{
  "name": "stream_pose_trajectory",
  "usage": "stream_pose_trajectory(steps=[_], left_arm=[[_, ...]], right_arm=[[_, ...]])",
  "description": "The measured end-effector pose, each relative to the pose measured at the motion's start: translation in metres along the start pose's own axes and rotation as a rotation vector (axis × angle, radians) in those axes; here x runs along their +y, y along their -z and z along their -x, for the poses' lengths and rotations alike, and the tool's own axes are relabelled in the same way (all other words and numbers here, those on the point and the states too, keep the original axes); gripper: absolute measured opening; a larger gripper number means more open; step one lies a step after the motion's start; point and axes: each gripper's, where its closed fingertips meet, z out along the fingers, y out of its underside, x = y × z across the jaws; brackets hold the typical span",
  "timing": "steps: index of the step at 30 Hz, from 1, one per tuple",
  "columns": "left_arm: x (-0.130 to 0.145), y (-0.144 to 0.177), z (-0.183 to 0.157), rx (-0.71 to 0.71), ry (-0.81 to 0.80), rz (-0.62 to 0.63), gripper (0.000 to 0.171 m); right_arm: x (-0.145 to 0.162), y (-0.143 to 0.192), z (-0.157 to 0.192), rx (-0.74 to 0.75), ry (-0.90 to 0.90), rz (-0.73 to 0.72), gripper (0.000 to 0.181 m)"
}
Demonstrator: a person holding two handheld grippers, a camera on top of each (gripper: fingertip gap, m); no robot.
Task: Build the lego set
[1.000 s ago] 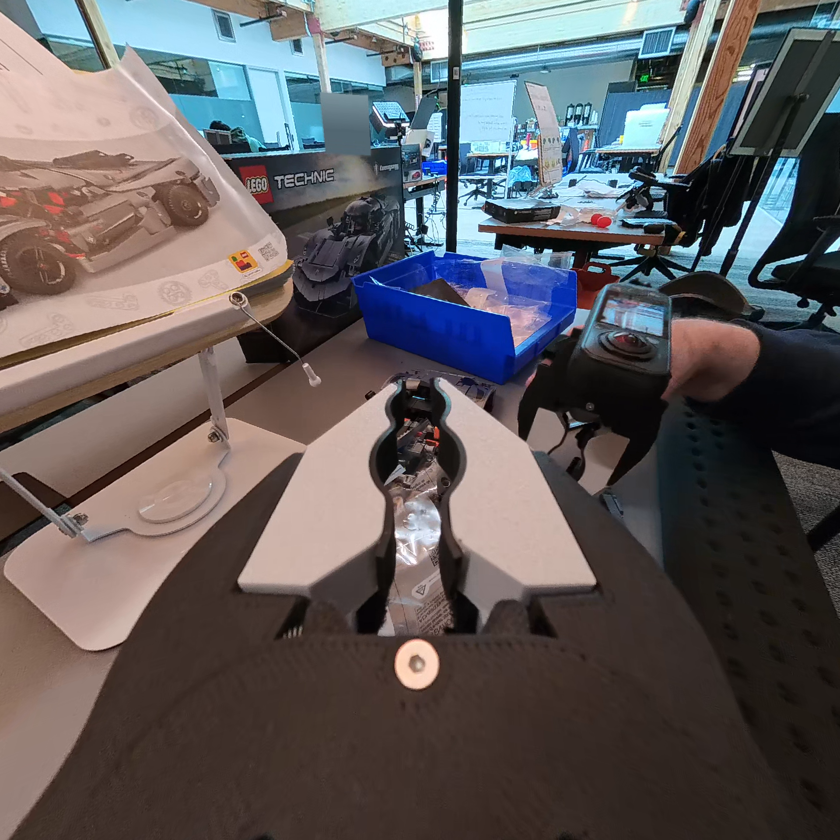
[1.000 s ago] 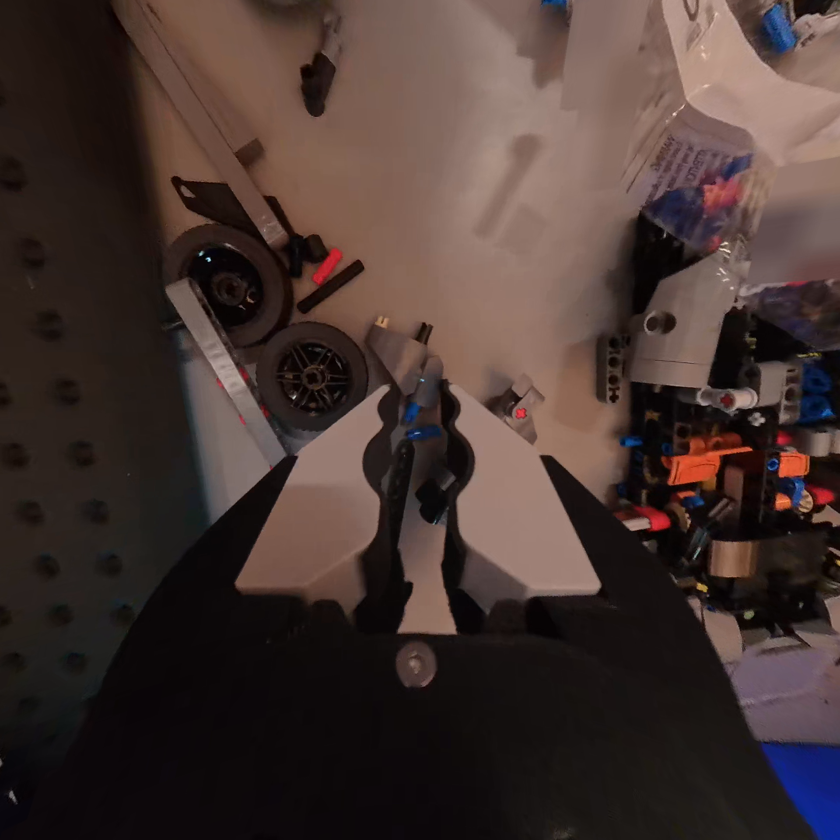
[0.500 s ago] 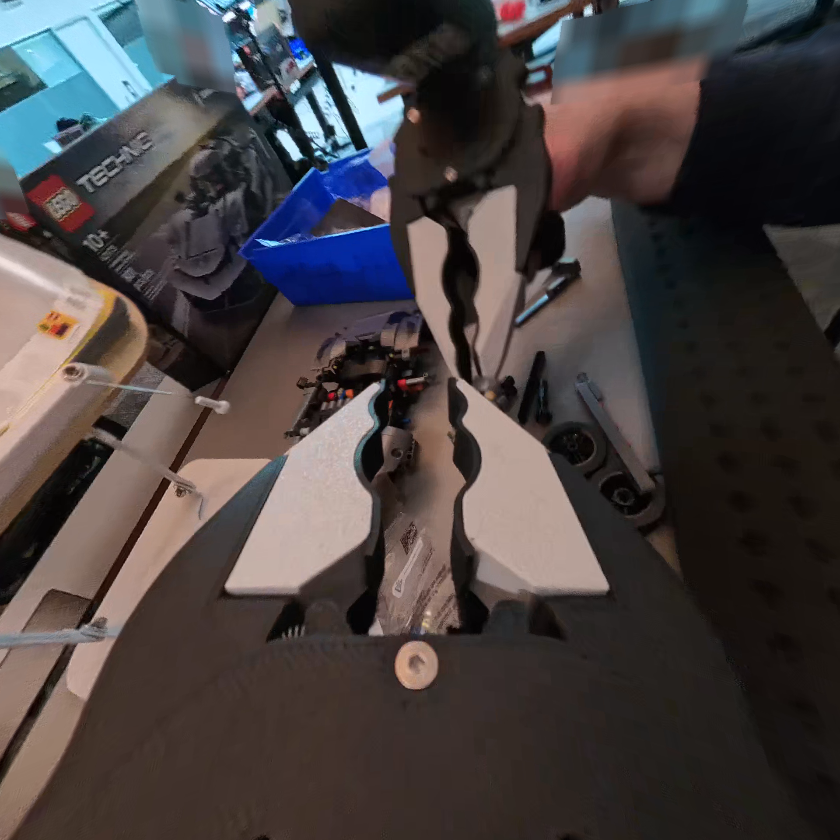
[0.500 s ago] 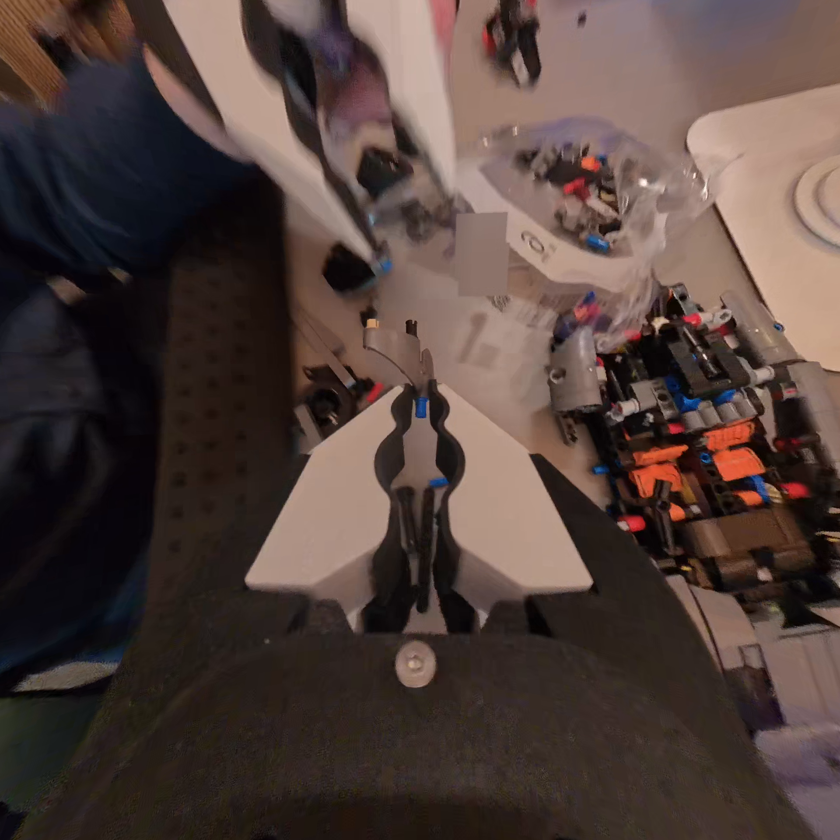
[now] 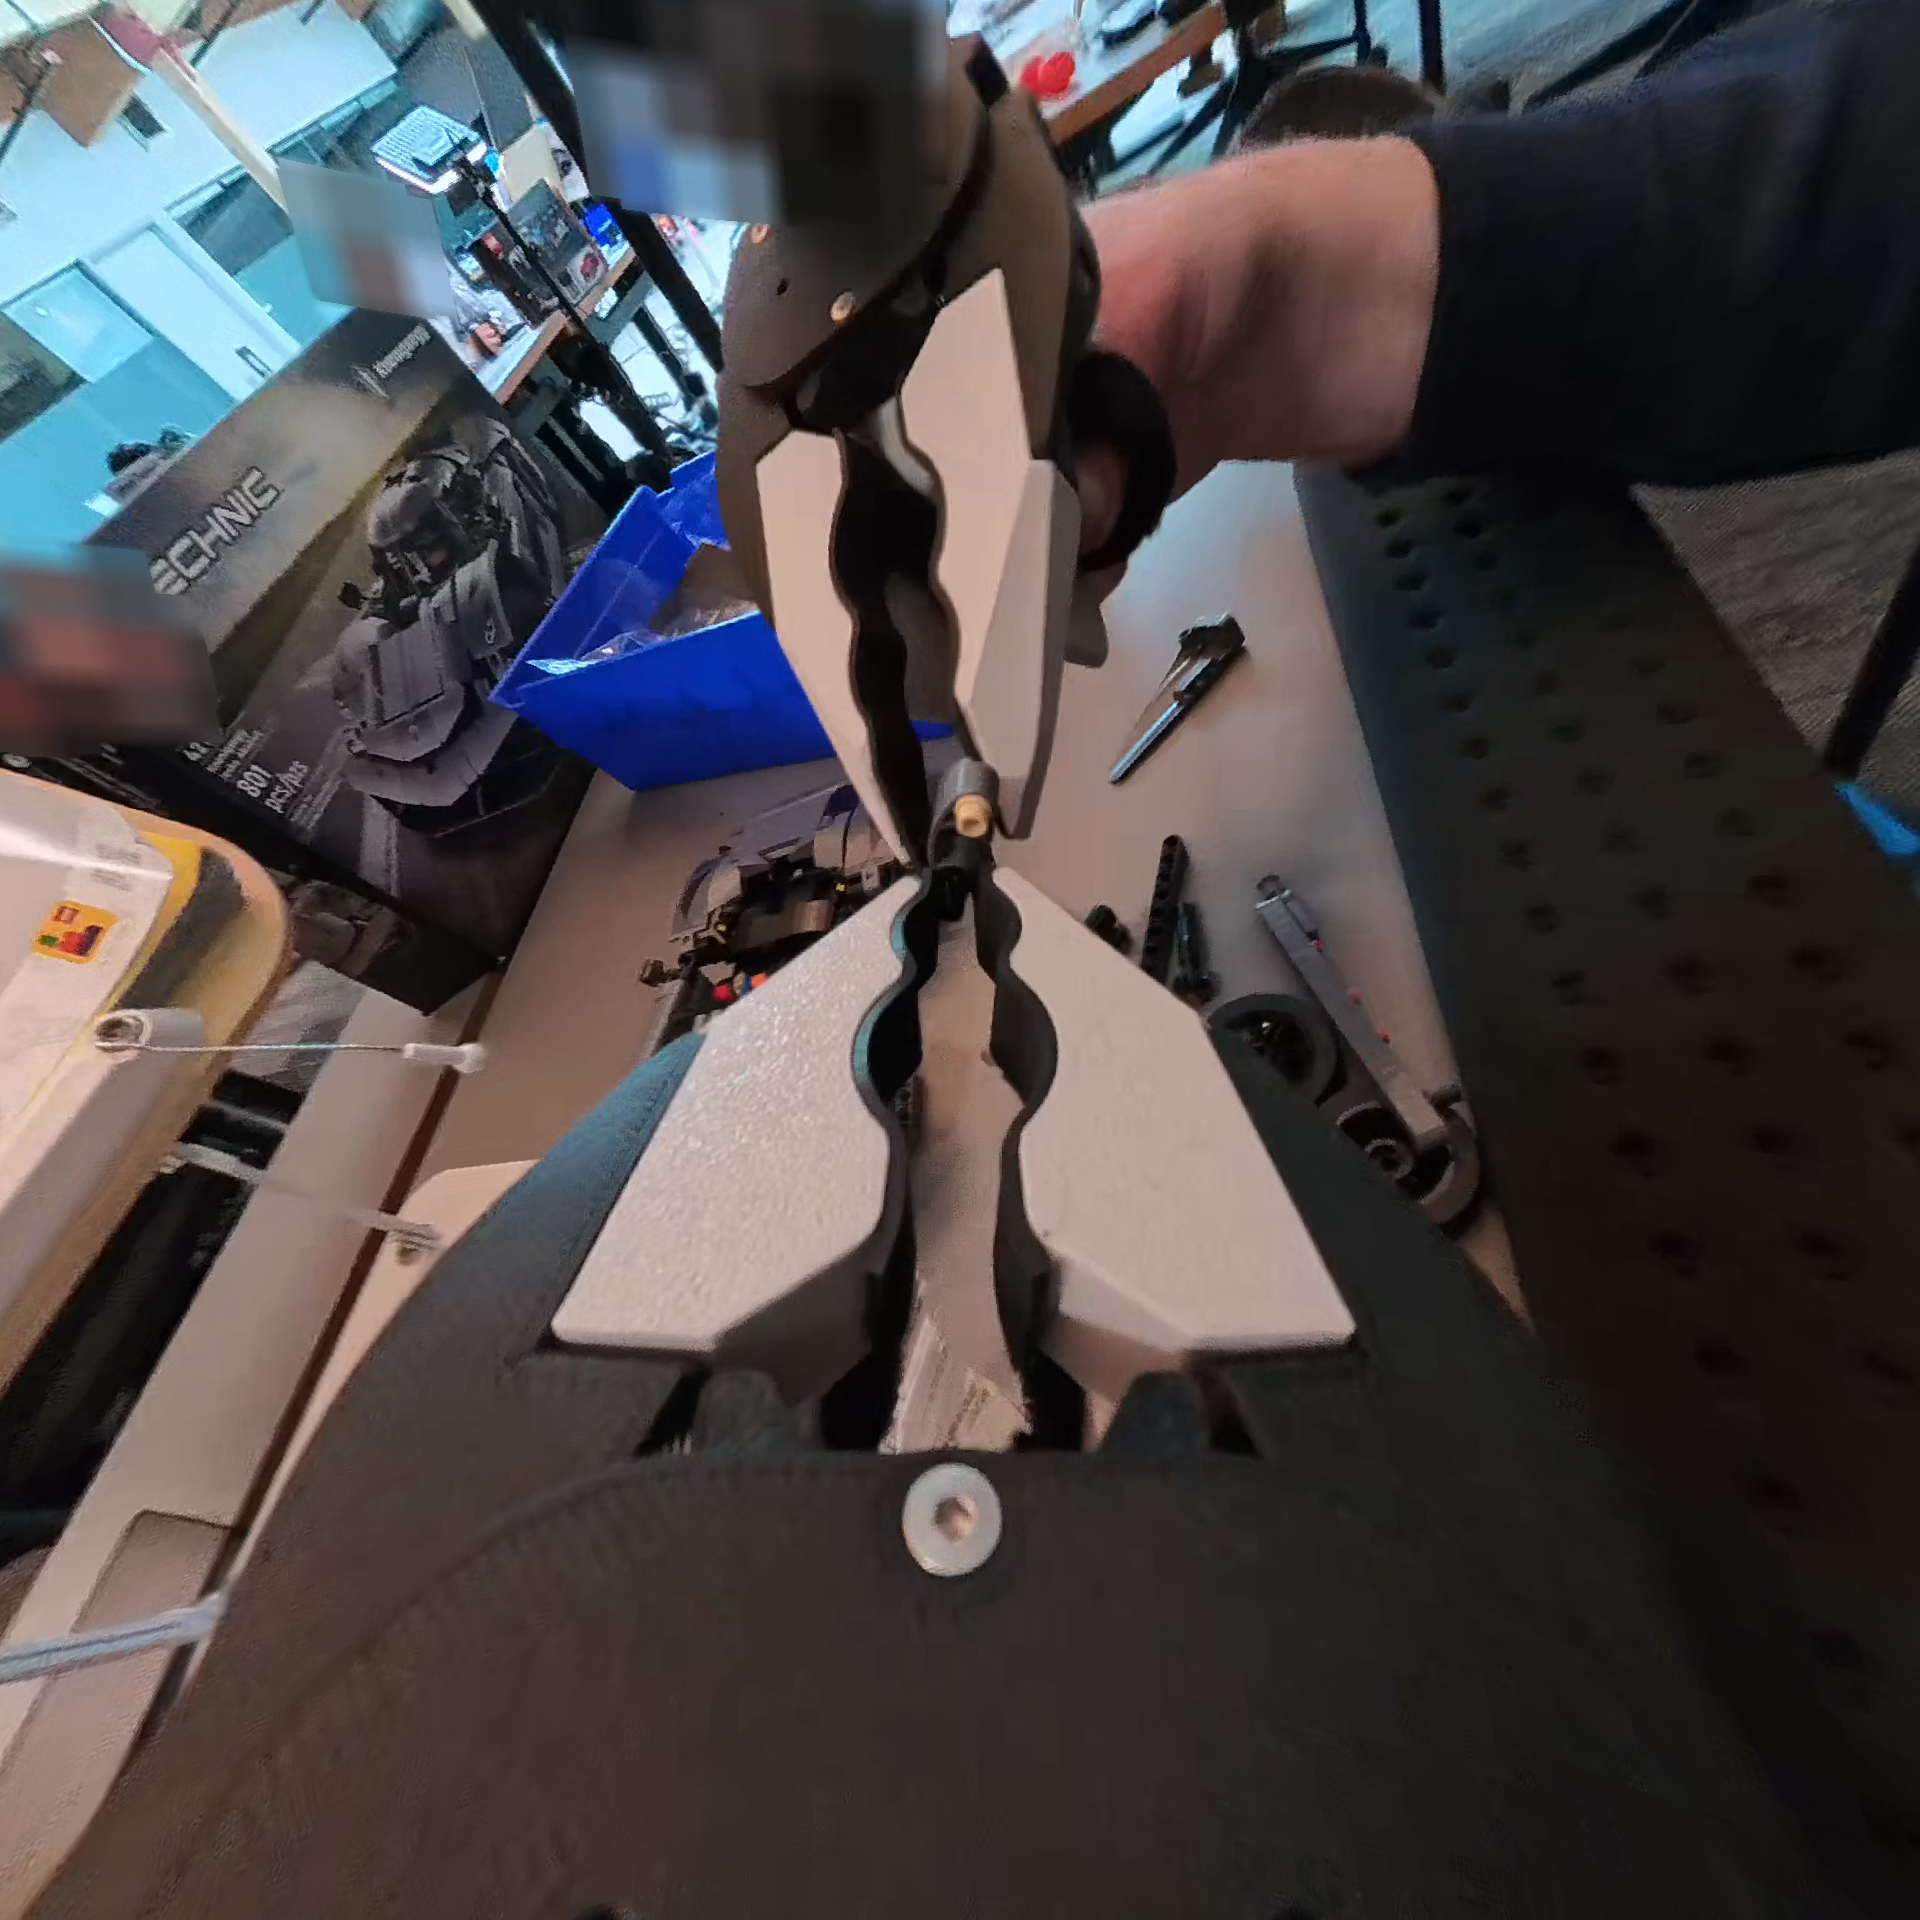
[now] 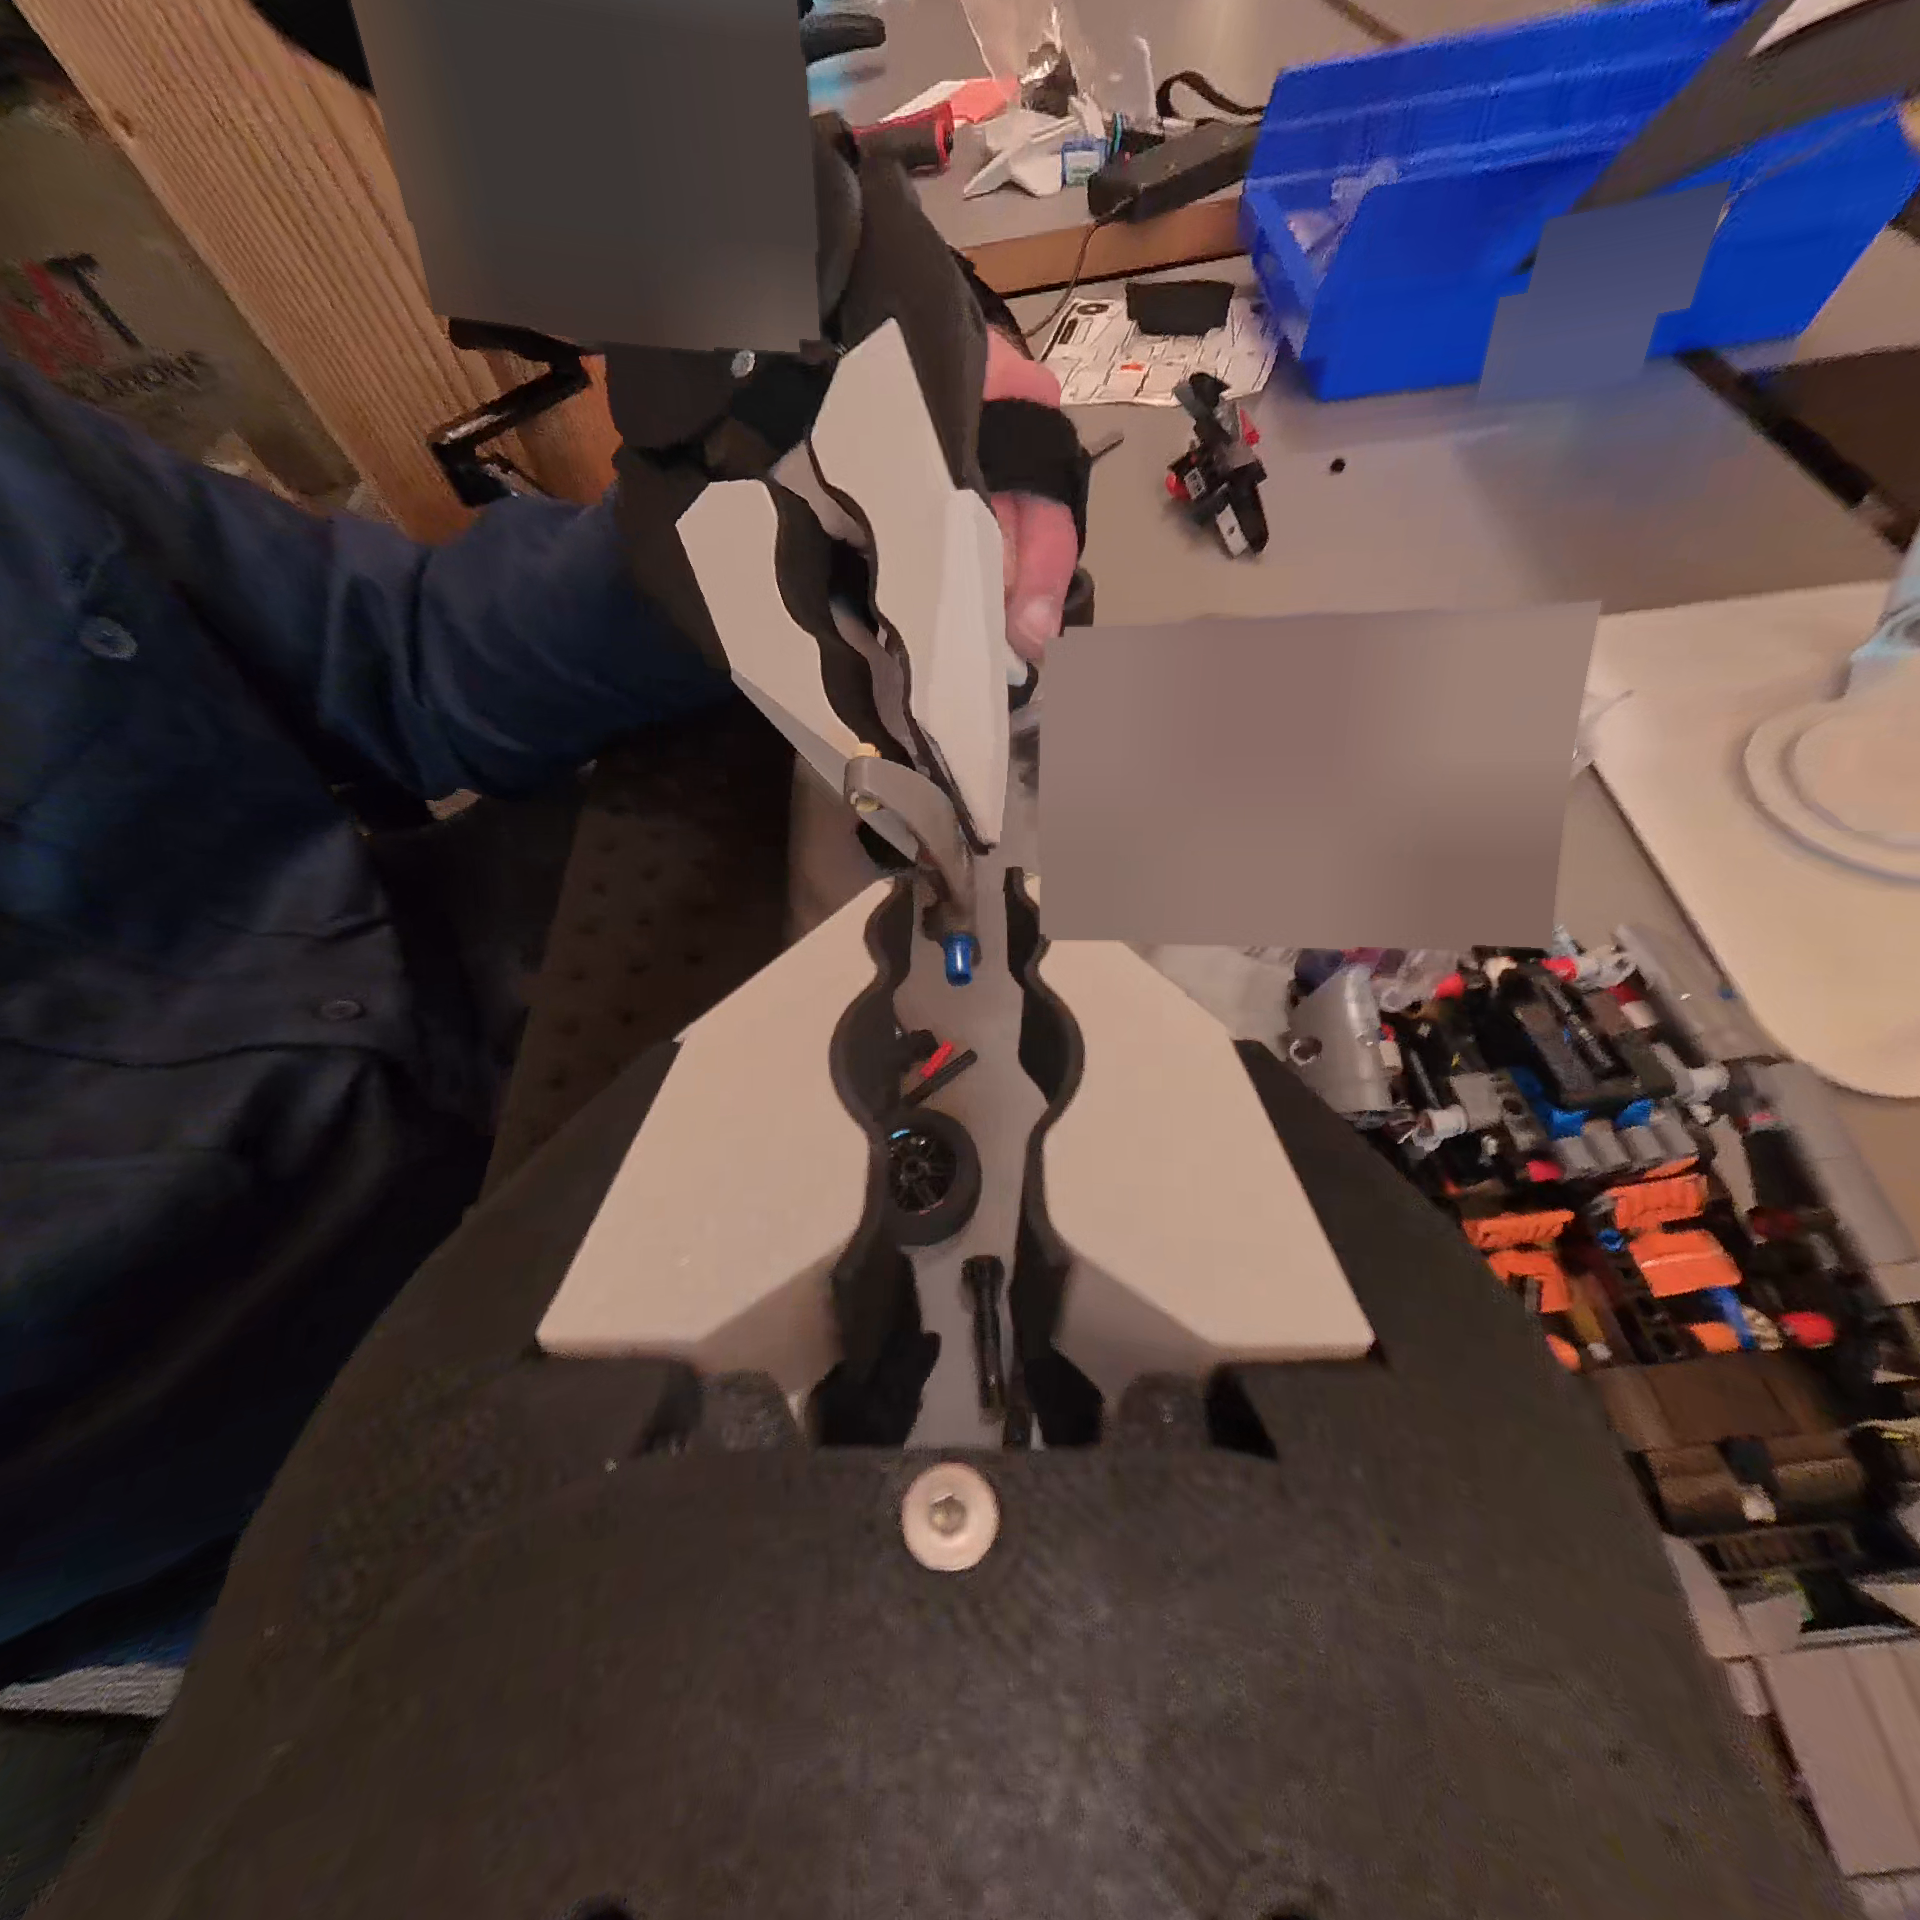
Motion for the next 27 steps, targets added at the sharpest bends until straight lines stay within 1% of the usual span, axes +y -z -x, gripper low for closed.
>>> stream_pose_trajectory(steps=[2,3,4,7,11,15,17,22,24,27], left_arm=[[0.001,-0.001,0.002,0.014,0.056,-0.003,0.004],[0.001,-0.001,0.001,0.037,0.089,-0.017,0.004],[0.000,-0.001,0.001,0.050,0.118,-0.029,0.004],[-0.003,0.001,0.004,0.061,0.171,-0.061,0.004],[-0.005,0.005,0.008,0.032,0.165,-0.082,0.004],[-0.009,0.007,0.009,0.040,0.174,-0.111,0.005],[-0.013,0.007,0.006,0.057,0.178,-0.132,0.007],[-0.011,0.007,0.003,0.084,0.195,-0.123,0.002],[-0.014,0.010,0.001,0.082,0.166,-0.130,0.002],[-0.022,0.012,0.000,0.080,0.179,-0.161,0.001]], right_arm=[[-0.004,-0.002,0.002,0.013,0.029,-0.014,0.015],[-0.006,-0.003,0.001,0.023,0.040,-0.025,0.007],[-0.007,-0.003,0.000,0.031,0.040,-0.033,0.006],[-0.012,-0.001,0.000,0.000,-0.029,-0.084,0.005],[-0.015,0.004,0.000,-0.034,-0.089,-0.131,0.005],[-0.013,0.004,0.000,-0.040,-0.101,-0.115,0.005],[-0.013,0.003,0.001,-0.046,-0.093,-0.115,0.005],[-0.012,0.003,0.004,-0.057,-0.073,-0.109,0.005],[-0.015,0.004,0.009,-0.070,-0.045,-0.119,0.005],[-0.019,0.009,0.013,-0.113,-0.023,-0.155,0.005]])
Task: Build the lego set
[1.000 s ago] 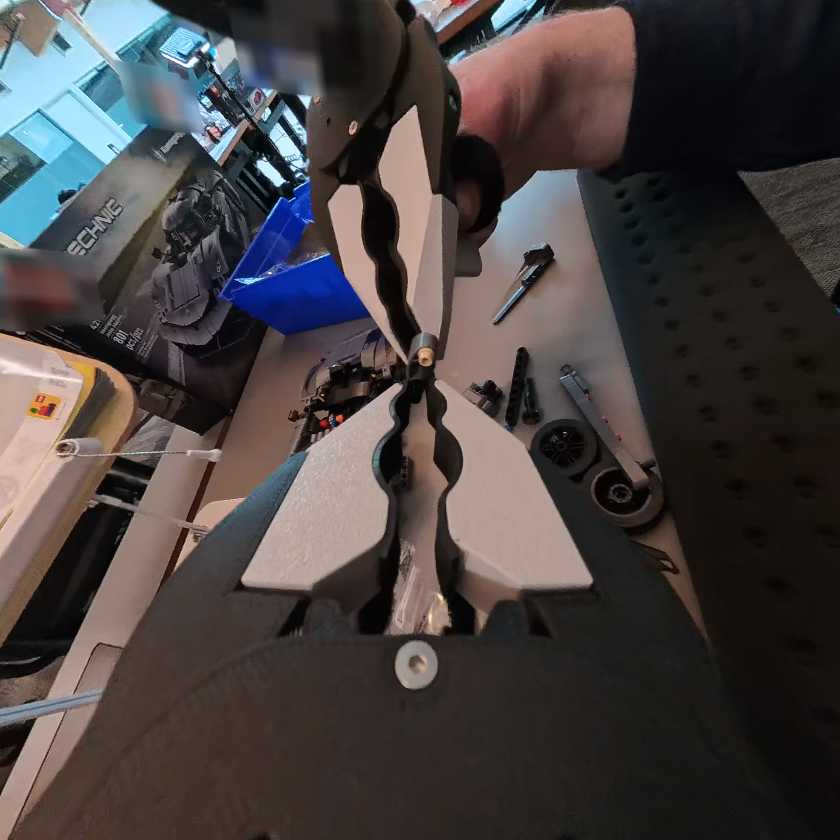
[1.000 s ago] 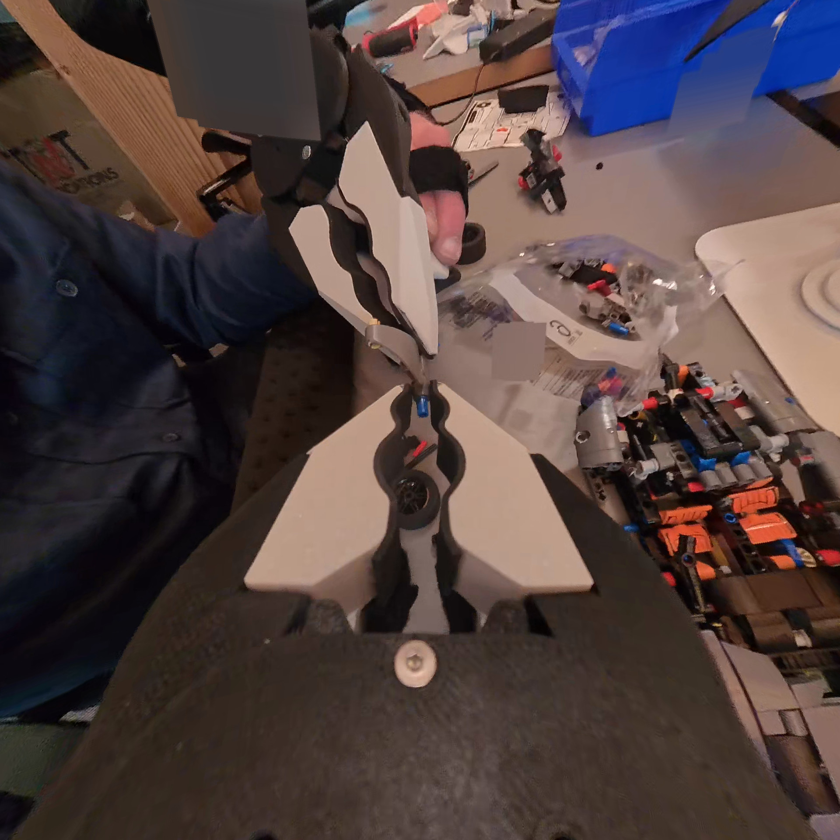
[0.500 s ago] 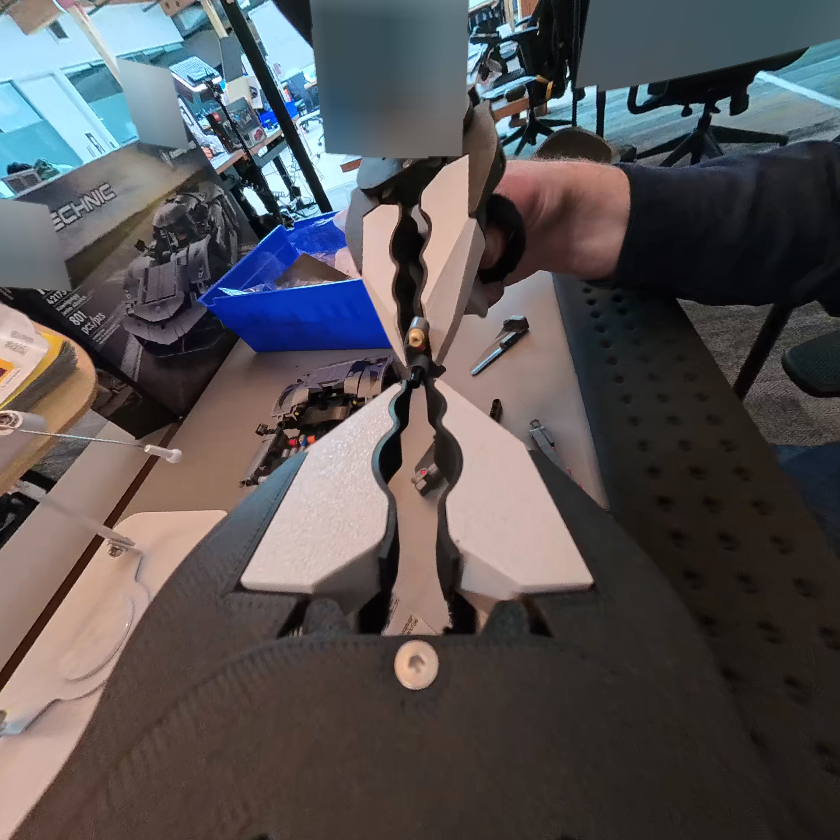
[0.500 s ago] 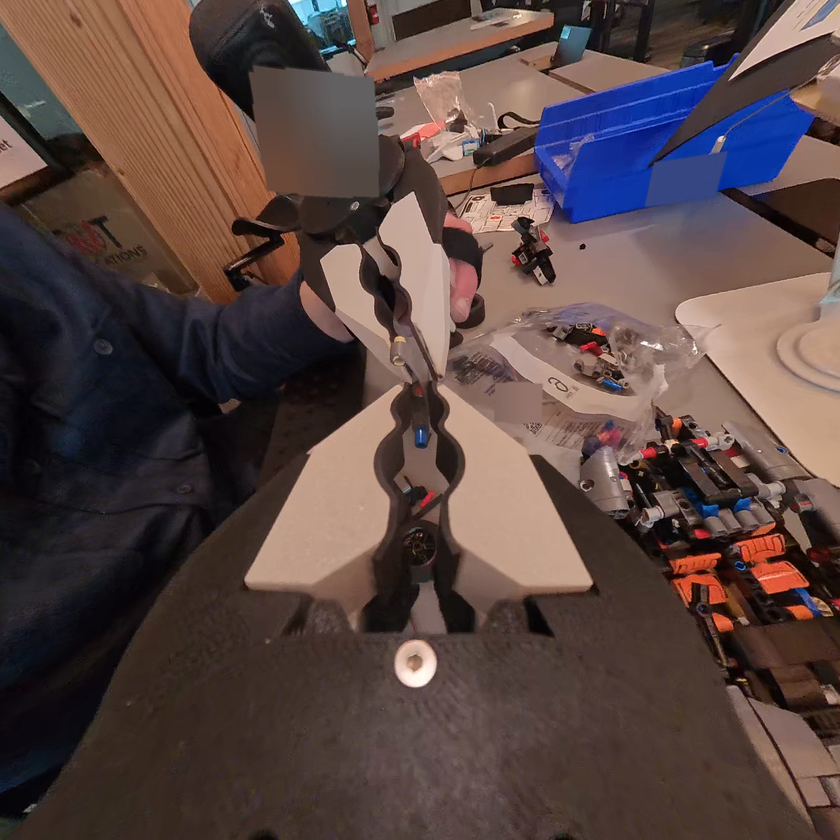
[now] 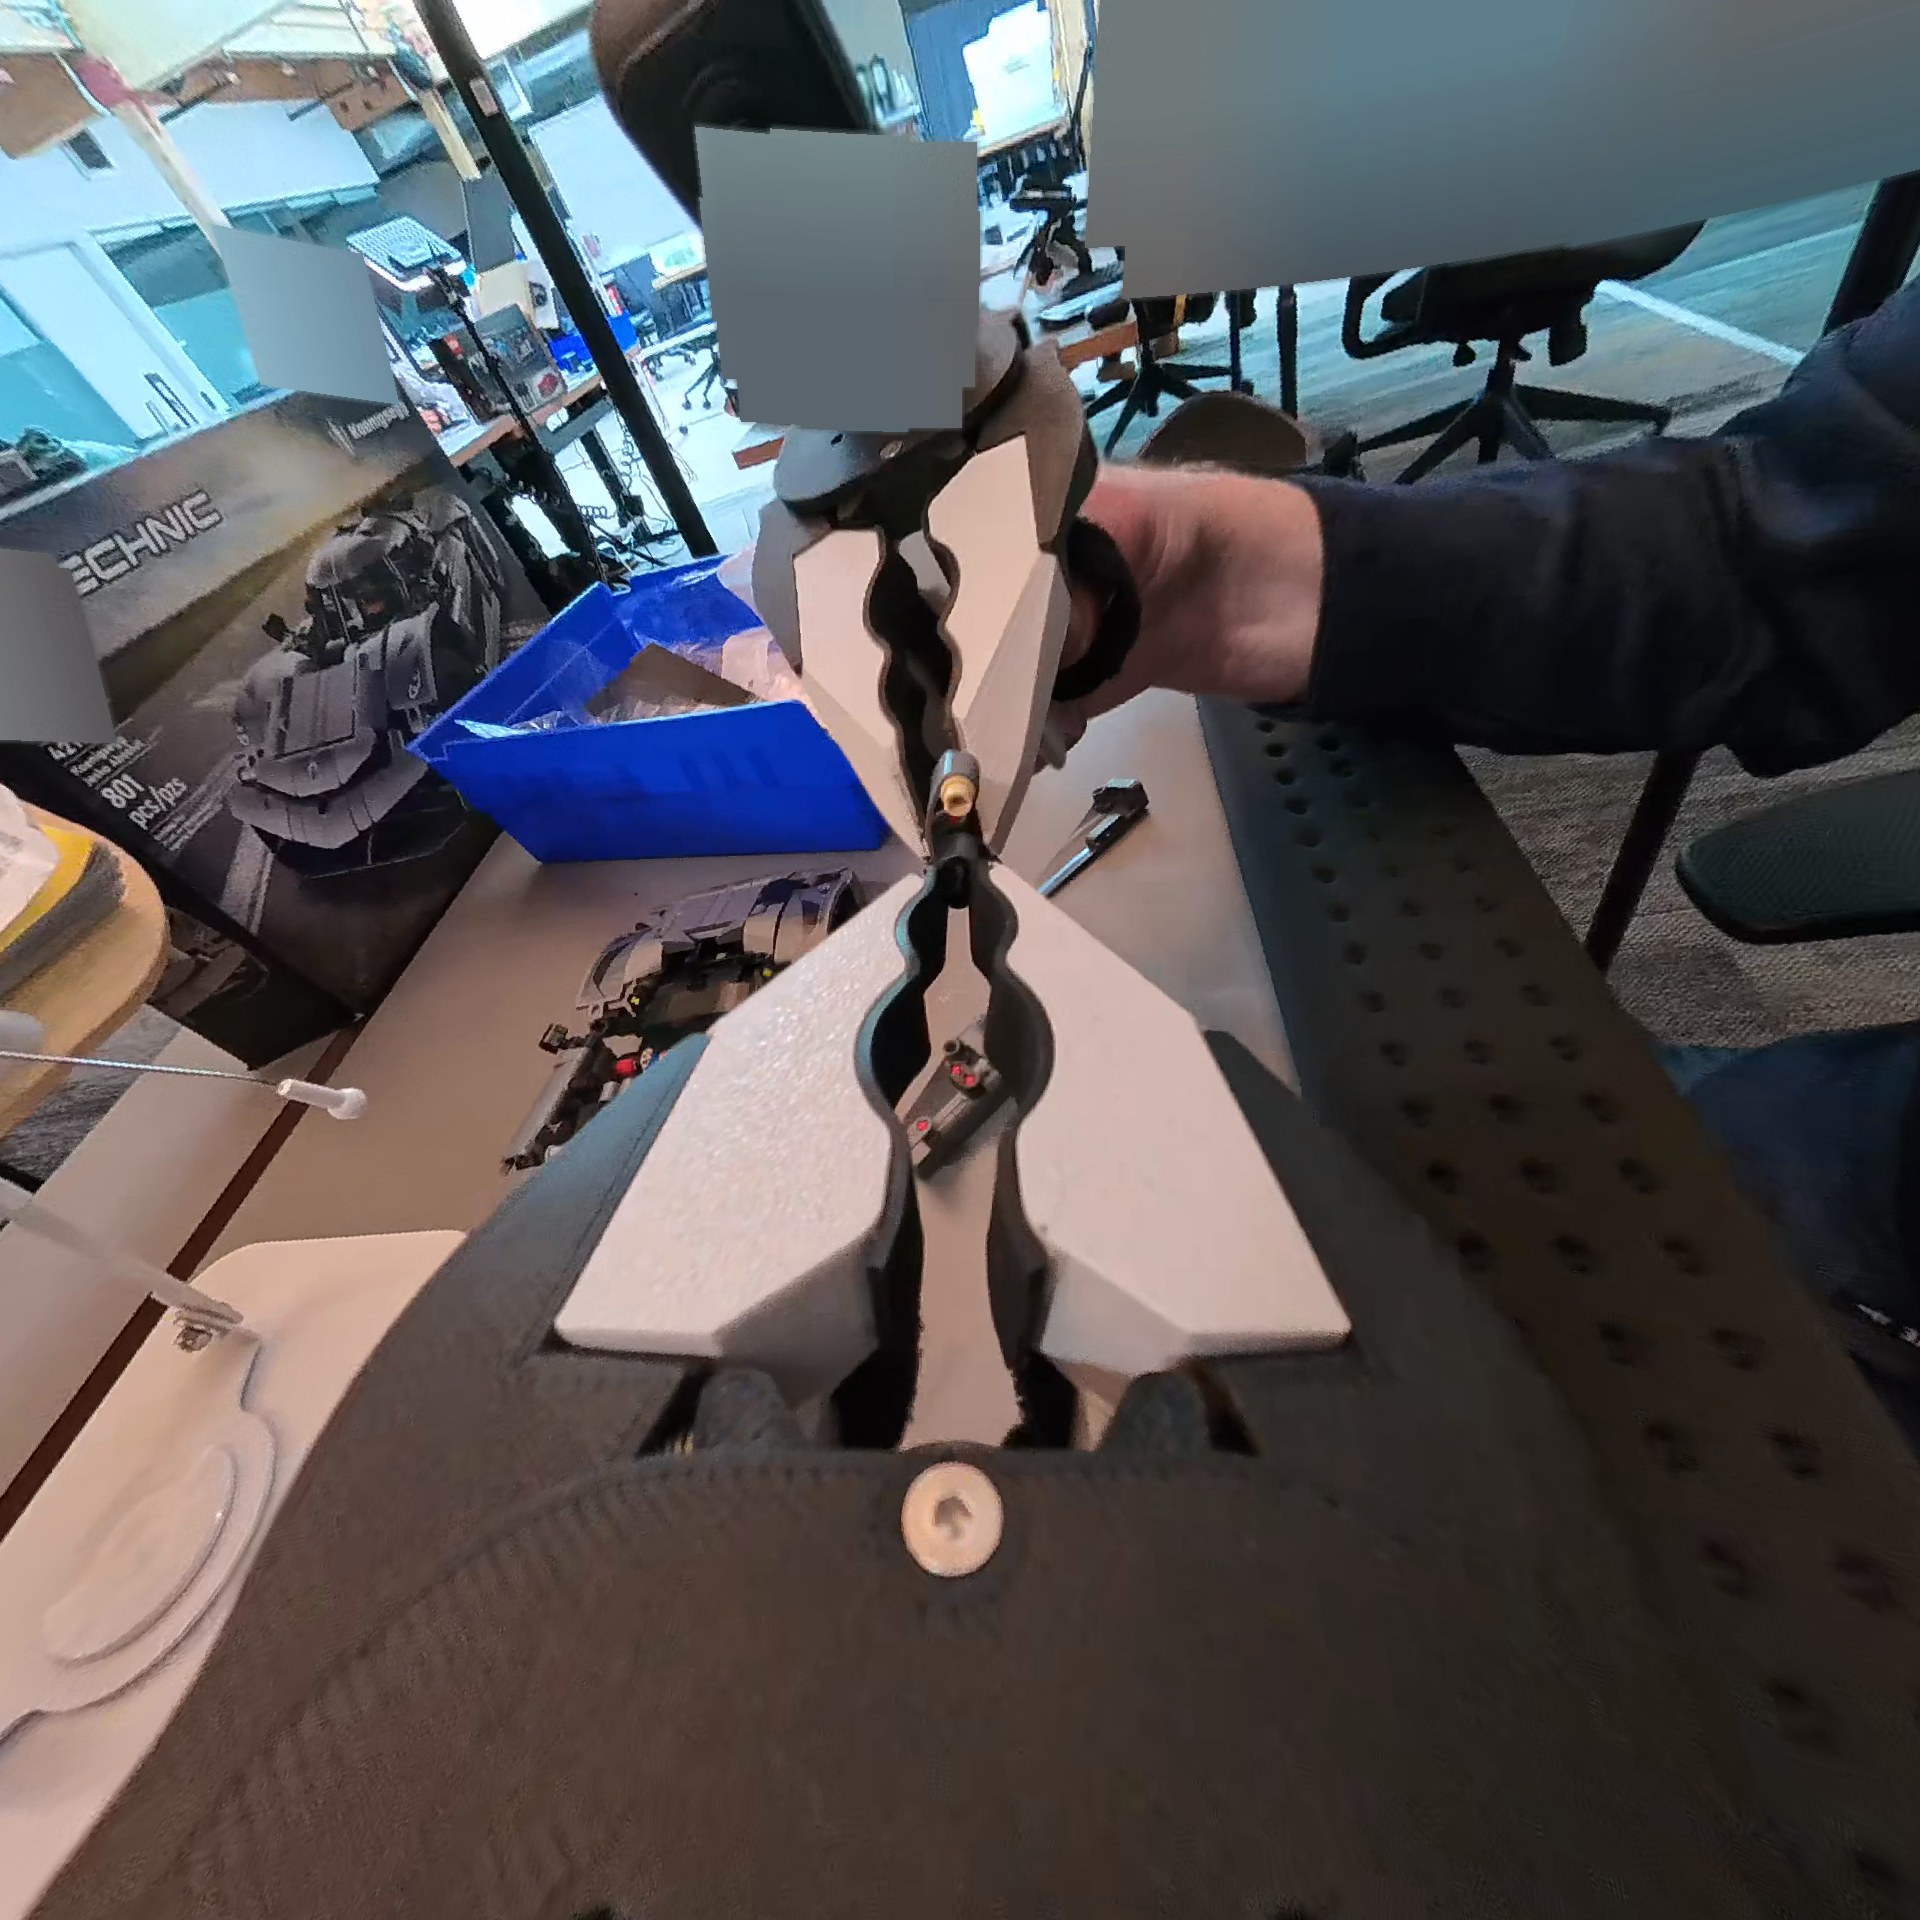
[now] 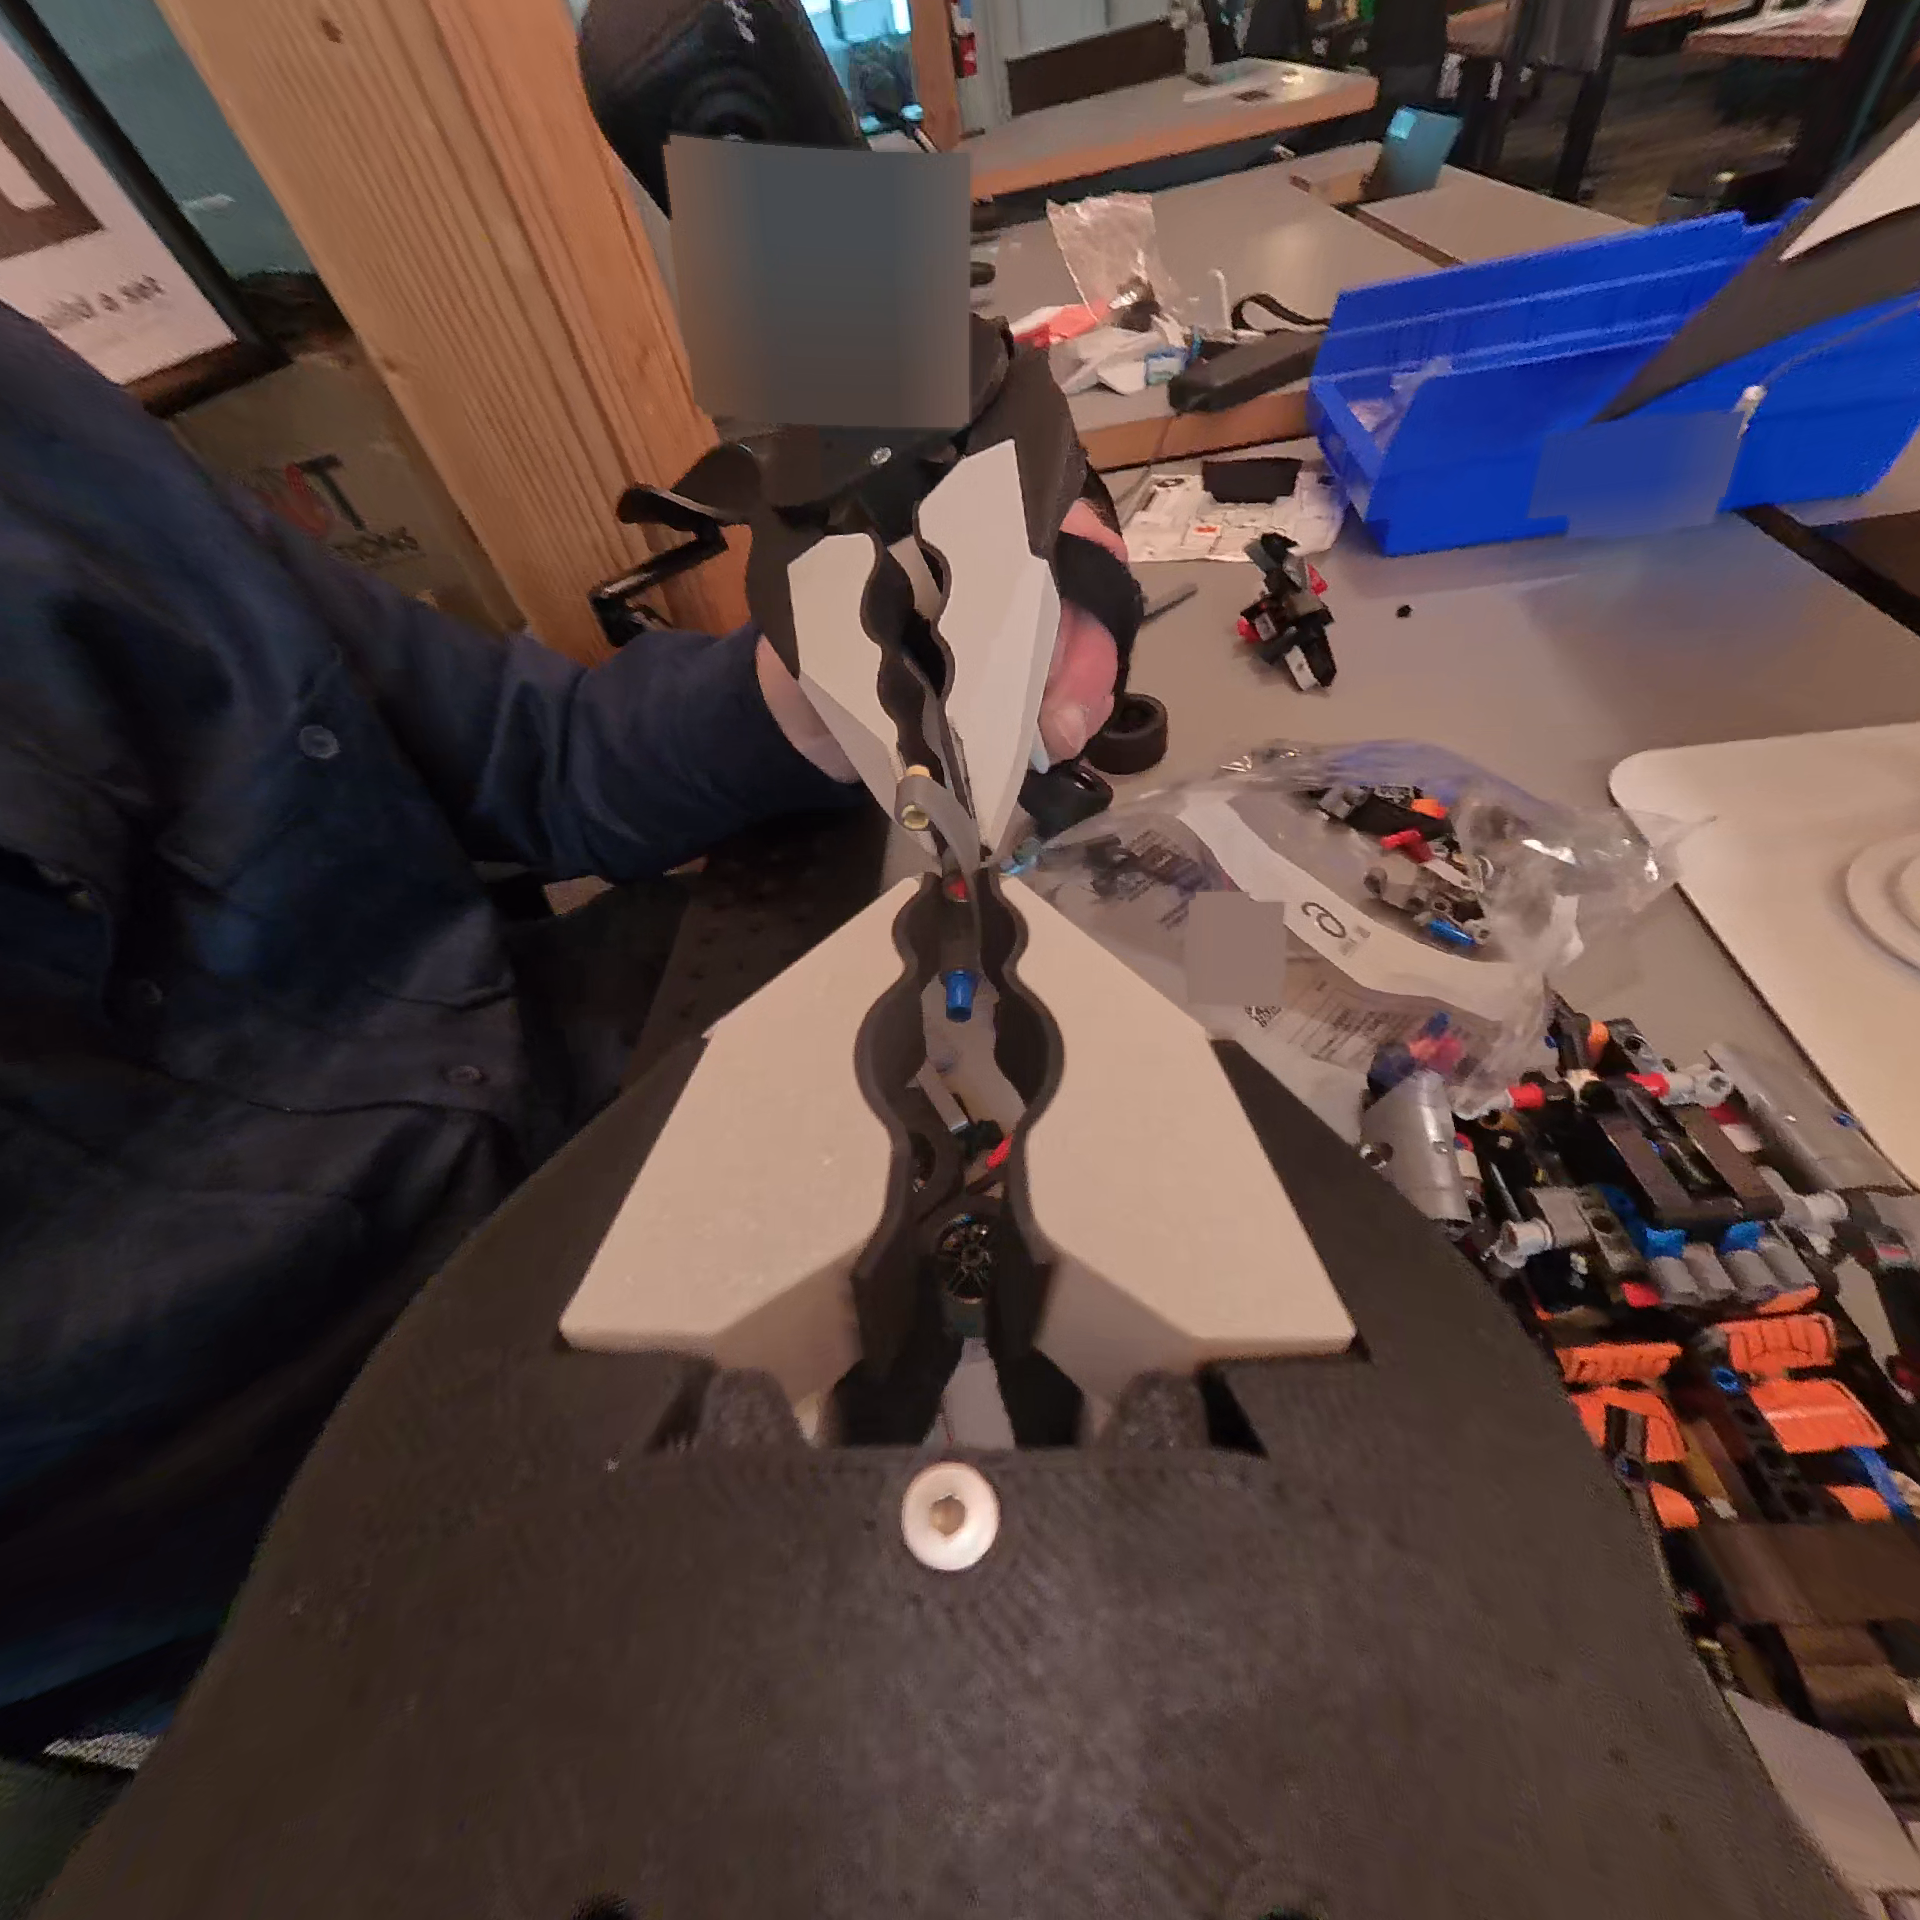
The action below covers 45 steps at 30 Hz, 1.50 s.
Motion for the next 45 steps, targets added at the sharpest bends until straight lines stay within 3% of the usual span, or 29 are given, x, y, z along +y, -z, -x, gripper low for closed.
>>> stream_pose_trajectory(steps=[5,7,8,12,18,22,26,29,31,37,41,45], left_arm=[[-0.005,0.006,0.002,-0.024,-0.003,-0.006,0.002],[-0.023,0.044,0.024,-0.092,0.073,-0.151,0.001],[-0.022,0.056,0.031,-0.121,0.075,-0.152,0.000],[0.001,0.028,0.027,-0.091,0.058,0.010,0.002],[0.070,0.010,0.021,-0.155,-0.164,0.505,0.002],[0.104,0.022,0.047,-0.314,-0.299,0.801,0.003],[0.121,0.047,0.075,-0.487,-0.269,0.937,0.014],[0.110,0.046,0.079,-0.517,-0.248,0.860,0.030],[0.106,0.045,0.079,-0.513,-0.219,0.820,0.031],[0.058,0.008,0.042,-0.307,-0.171,0.452,0.028],[0.046,-0.008,0.023,-0.226,-0.215,0.379,0.029],[0.042,-0.015,0.013,-0.192,-0.241,0.347,0.013]], right_arm=[[-0.005,0.019,-0.002,0.038,0.039,-0.053,0.006],[-0.007,0.057,-0.004,0.054,0.014,-0.133,0.005],[0.004,0.064,-0.006,0.079,0.013,-0.081,0.005],[0.021,0.046,-0.011,0.121,-0.005,0.034,0.005],[0.032,0.020,-0.027,0.119,-0.018,0.072,0.006],[0.035,0.021,-0.027,0.120,-0.029,0.064,0.005],[0.030,0.026,-0.024,0.118,-0.025,0.032,0.005],[0.029,0.025,-0.023,0.113,-0.032,0.027,0.005],[0.029,0.023,-0.023,0.115,-0.036,0.024,0.005],[0.032,0.010,-0.029,0.172,-0.014,0.080,0.005],[0.038,-0.001,-0.033,0.252,0.075,0.169,0.005],[0.038,-0.009,-0.034,0.314,0.157,0.232,0.005]])
